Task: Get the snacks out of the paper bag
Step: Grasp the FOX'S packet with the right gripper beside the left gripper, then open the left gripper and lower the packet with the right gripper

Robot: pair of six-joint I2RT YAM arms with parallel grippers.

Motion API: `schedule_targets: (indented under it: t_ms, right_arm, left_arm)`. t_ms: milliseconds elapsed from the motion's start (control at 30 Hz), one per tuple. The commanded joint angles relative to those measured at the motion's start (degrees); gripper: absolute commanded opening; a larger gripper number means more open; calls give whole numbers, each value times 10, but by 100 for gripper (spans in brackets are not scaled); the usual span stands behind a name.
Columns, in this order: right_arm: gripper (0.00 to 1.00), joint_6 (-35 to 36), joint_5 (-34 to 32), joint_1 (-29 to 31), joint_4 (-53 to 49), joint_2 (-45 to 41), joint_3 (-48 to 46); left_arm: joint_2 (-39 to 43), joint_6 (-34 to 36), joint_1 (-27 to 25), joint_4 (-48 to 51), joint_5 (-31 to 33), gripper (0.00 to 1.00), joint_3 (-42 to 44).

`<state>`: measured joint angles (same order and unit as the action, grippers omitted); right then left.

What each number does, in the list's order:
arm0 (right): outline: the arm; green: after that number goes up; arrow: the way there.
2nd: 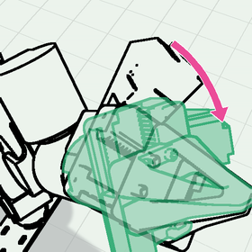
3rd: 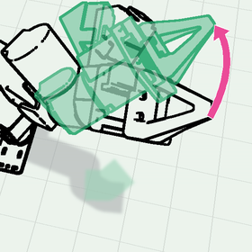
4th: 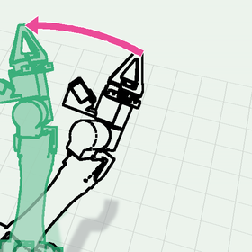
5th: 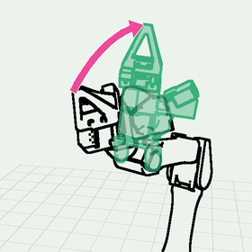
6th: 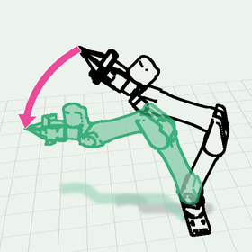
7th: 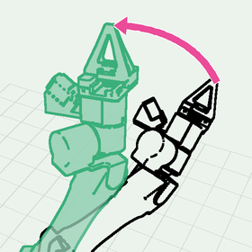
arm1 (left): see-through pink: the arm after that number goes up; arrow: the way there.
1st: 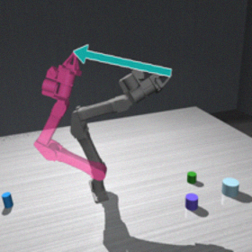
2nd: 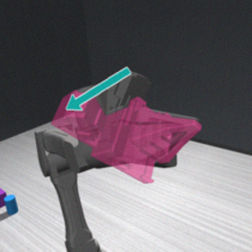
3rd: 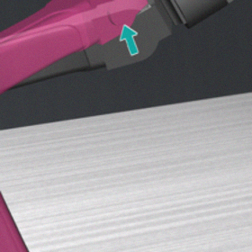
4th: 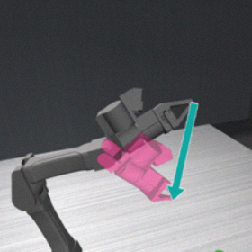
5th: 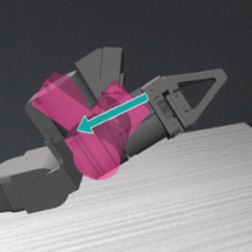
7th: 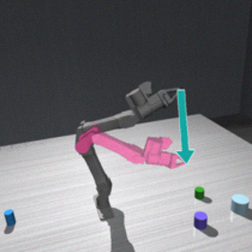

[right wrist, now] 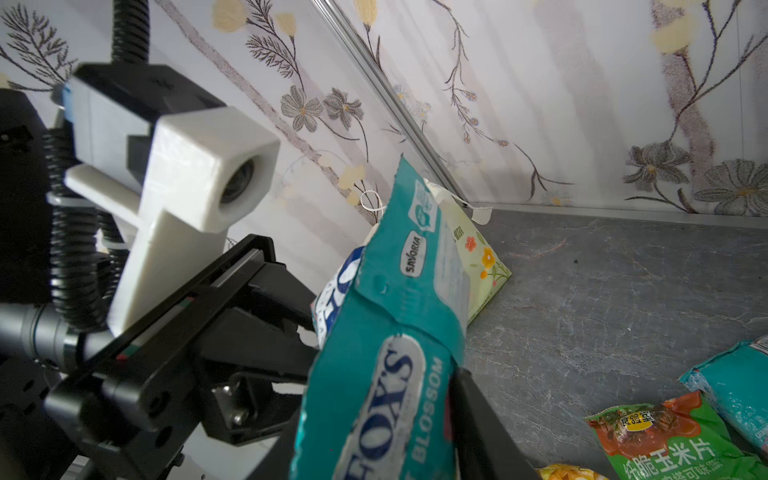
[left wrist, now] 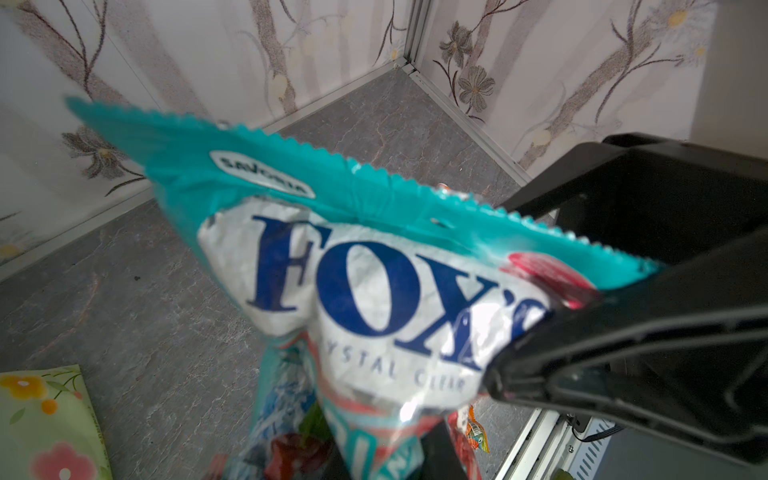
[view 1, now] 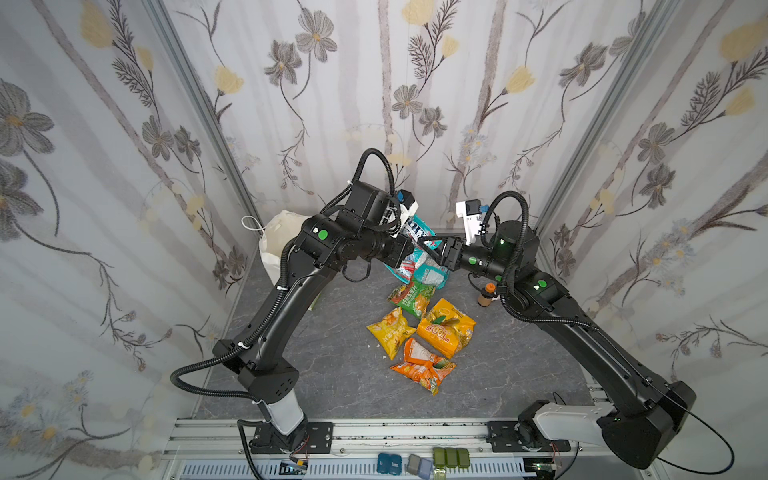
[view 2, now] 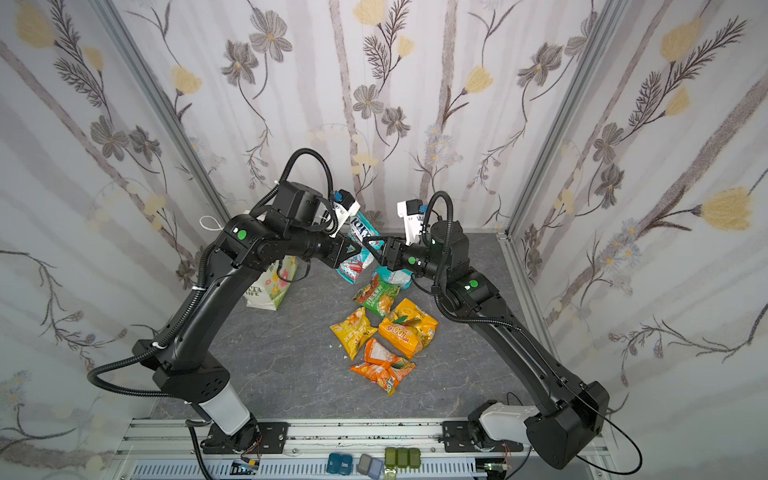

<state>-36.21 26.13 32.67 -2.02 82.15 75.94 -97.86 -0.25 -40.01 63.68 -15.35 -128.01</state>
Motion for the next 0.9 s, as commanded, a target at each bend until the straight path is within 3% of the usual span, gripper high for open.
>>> schedule_targets:
  t_ms: [0, 133, 333, 400, 600, 733, 867]
  right_arm:
    - [31, -10, 6, -2, 42, -3, 0]
    - [18, -15, 8, -4, 44, -11, 0]
    - [6, -23, 1, -15, 40, -43, -9]
    - [4, -26, -13, -30, 21, -61, -19]
    - [3, -33, -28, -90, -41, -156, -93]
    - [4, -42, -46, -141, -67, -225, -164]
    - [4, -43, -61, -189, -81, -259, -227]
  left_arm:
    - [4, -8, -2, -38, -19, 0, 2]
    - [8, -9, -2, -43, -17, 11, 4]
    - [52, 3, -2, -93, 1, 49, 47]
    - [87, 19, -3, -133, 9, 61, 94]
    - [227, 95, -2, -284, 15, 85, 292]
    - [312, 132, -2, -357, 30, 96, 403]
    - [366, 149, -2, -392, 30, 100, 491]
